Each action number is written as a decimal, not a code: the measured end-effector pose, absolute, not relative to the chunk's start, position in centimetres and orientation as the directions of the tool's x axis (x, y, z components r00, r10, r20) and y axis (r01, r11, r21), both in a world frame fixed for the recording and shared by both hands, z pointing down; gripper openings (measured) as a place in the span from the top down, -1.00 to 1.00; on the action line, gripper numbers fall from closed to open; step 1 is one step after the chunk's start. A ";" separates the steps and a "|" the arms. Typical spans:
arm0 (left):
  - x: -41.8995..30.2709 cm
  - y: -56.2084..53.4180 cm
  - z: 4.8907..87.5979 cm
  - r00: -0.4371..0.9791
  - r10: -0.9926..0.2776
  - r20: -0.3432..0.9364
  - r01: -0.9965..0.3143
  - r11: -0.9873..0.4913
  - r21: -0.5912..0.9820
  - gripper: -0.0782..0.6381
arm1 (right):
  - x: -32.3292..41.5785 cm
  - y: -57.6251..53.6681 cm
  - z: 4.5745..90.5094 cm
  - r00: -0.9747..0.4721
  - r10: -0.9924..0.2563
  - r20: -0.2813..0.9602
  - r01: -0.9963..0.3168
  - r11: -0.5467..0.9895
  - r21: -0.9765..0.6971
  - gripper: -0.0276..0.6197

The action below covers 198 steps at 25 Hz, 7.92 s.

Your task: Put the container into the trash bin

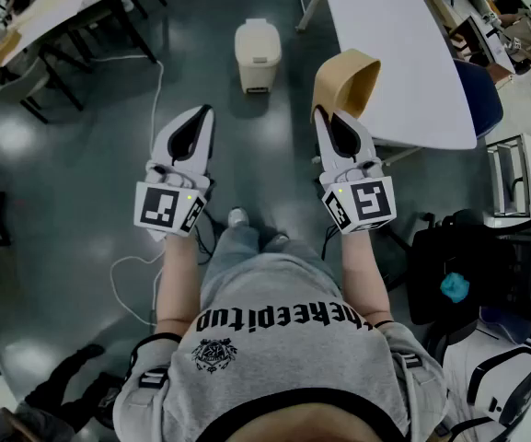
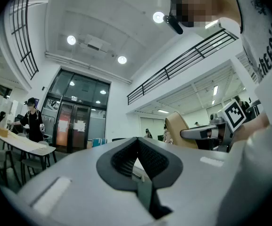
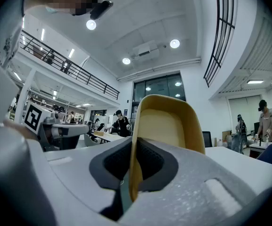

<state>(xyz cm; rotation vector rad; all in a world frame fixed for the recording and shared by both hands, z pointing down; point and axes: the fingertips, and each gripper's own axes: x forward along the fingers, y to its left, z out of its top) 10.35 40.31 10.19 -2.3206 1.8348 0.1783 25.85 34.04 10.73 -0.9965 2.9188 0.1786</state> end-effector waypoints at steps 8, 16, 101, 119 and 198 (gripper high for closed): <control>8.2 38.4 10.3 0.252 -0.946 -0.202 -0.968 -0.244 -0.064 0.75 | 23.5 32.4 10.8 -0.782 -0.616 -0.090 -0.623 0.778 0.087 0.88; 5.2 35.6 10.3 0.270 -0.942 -0.202 -0.963 -0.259 -0.079 0.75 | 20.9 29.7 11.1 -0.759 -0.645 -0.093 -0.651 0.755 0.080 0.87; -6.4 2.4 10.4 0.346 -0.922 -0.173 -0.938 -0.342 -0.053 0.75 | 8.6 -2.6 11.6 -0.752 -0.652 -0.093 -0.653 0.757 -0.020 0.87; -11.5 -5.7 10.5 0.464 -0.873 -0.149 -0.886 -0.462 -0.047 0.75 | 4.1 -8.8 12.1 -0.658 -0.749 -0.073 -0.748 0.662 -0.042 0.87; -0.6 -13.3 57.3 0.657 -0.505 0.559 -0.686 -0.708 0.166 0.77 | 8.9 -11.7 41.8 -0.483 -0.813 0.325 -0.869 0.401 -0.289 0.87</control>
